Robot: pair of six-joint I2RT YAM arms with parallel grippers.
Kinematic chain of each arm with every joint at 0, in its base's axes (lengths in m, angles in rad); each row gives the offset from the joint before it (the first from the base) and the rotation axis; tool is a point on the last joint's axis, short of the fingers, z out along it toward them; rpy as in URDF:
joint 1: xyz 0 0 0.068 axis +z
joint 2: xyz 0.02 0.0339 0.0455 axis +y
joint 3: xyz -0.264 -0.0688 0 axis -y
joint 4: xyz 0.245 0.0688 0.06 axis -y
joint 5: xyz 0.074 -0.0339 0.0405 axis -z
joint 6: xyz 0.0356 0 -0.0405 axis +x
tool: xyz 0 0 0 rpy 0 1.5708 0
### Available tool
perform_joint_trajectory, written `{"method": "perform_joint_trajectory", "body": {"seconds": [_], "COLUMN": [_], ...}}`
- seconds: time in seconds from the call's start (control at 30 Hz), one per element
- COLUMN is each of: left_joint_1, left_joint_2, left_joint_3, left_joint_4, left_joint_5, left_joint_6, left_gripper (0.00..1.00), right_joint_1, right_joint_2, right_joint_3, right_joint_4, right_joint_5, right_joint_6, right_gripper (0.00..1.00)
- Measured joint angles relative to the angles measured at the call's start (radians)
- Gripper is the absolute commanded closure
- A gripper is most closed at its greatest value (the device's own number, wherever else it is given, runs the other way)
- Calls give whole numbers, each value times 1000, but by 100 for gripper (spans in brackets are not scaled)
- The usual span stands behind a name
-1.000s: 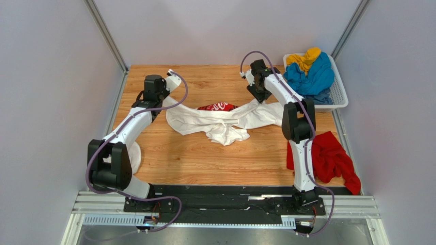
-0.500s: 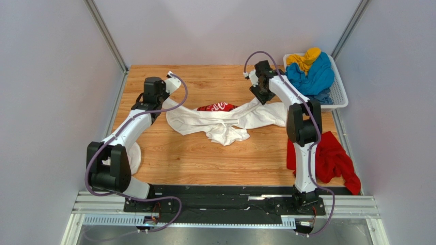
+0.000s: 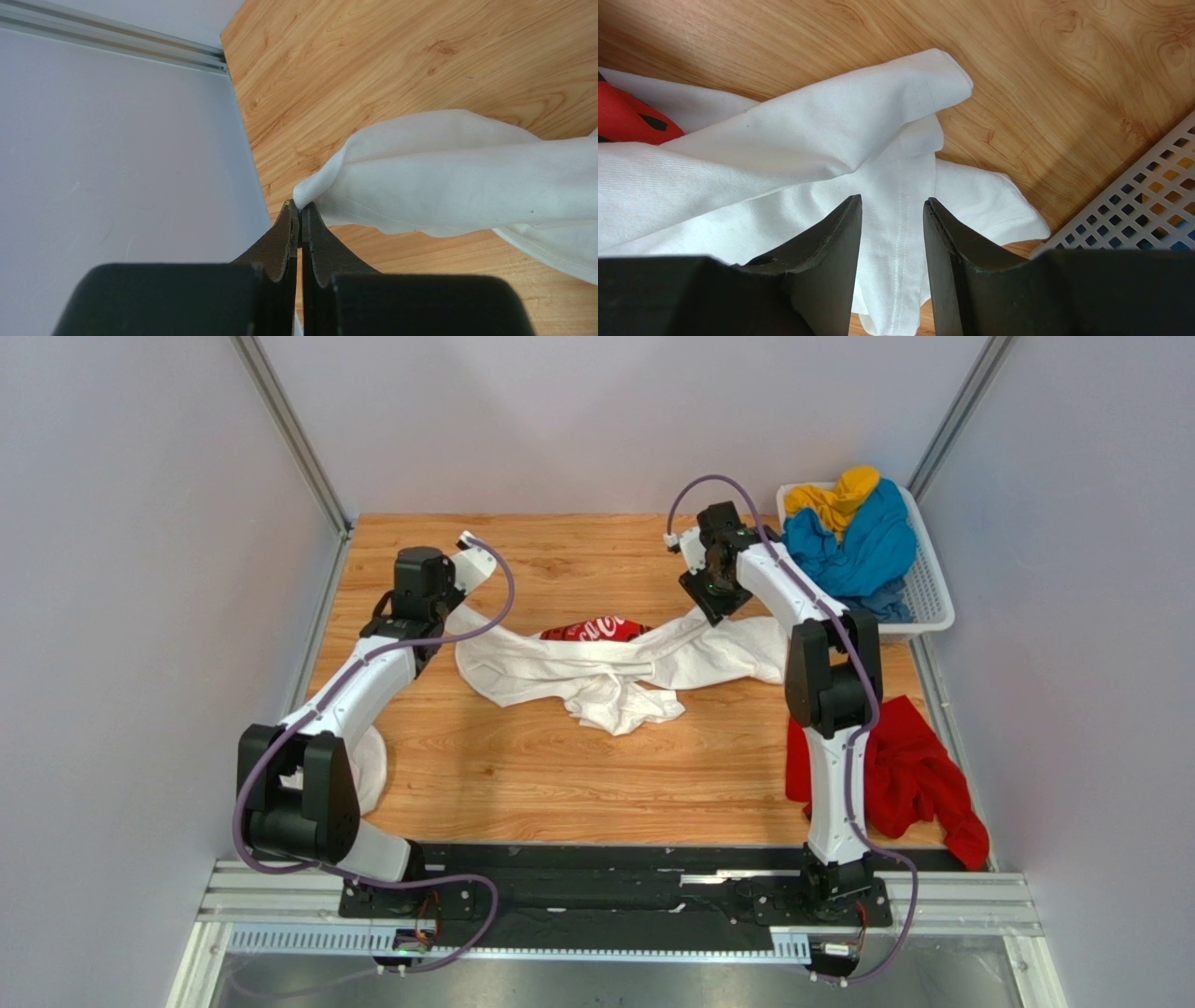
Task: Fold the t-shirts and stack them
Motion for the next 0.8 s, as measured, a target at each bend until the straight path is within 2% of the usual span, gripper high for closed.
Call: {"method": "perform_joint_trajectory", "body": {"seconds": [0.8], "left_joint_1": [0], "left_joint_2": [0], "left_joint_3": [-7], "left_joint_4": [8], "left_joint_5": [0], "left_joint_6": [0], "left_gripper": [100], "right_joint_1": [2], "right_joint_2": [95], "right_joint_3": [73], "right_joint_4": [5], "right_joint_5": [-18], "right_joint_6": [3], "right_gripper": [57]}}
